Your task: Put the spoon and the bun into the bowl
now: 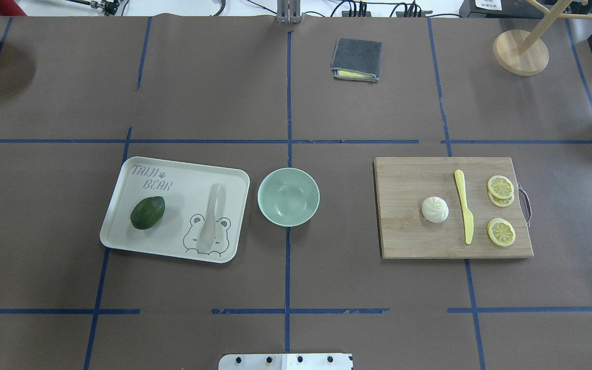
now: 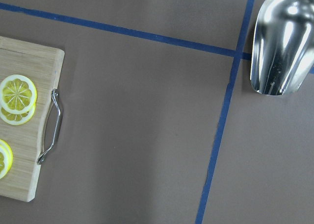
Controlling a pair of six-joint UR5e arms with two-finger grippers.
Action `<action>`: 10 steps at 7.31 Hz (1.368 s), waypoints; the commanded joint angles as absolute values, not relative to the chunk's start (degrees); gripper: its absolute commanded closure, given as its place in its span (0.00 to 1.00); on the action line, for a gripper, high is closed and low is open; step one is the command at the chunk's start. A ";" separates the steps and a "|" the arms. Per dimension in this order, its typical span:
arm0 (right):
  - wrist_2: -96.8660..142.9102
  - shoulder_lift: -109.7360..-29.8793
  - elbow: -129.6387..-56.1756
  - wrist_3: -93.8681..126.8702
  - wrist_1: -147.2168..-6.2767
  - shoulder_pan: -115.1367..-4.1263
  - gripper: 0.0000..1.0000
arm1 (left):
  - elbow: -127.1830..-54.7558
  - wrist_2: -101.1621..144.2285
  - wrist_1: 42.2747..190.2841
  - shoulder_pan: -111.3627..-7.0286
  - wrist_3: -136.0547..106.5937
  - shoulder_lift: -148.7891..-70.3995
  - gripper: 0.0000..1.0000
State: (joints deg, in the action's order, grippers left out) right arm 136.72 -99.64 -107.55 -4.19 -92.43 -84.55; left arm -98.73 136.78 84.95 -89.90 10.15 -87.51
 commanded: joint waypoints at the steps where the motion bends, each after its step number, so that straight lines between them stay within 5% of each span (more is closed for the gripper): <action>1: 136.93 -99.75 -107.58 -4.13 -92.37 -84.55 0.00 | -100.79 136.50 85.25 -89.91 10.46 -86.41 0.00; 3: 137.11 -99.84 -107.58 -4.22 -92.20 -84.55 0.00 | -101.07 136.32 86.12 -89.83 10.81 -85.70 0.00; 7: 137.37 -100.20 -108.19 -4.39 -92.11 -84.46 0.00 | -100.28 143.04 111.47 -87.65 9.59 -79.46 0.00; 10: 140.61 -100.46 -109.51 -4.48 -92.11 -83.50 0.00 | -100.90 147.22 131.20 -76.61 -17.27 -79.54 0.00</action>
State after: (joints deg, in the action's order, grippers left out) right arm 139.05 -100.35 -109.12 -4.43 -92.09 -83.81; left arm -100.77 146.76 120.36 -82.08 -3.54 -79.53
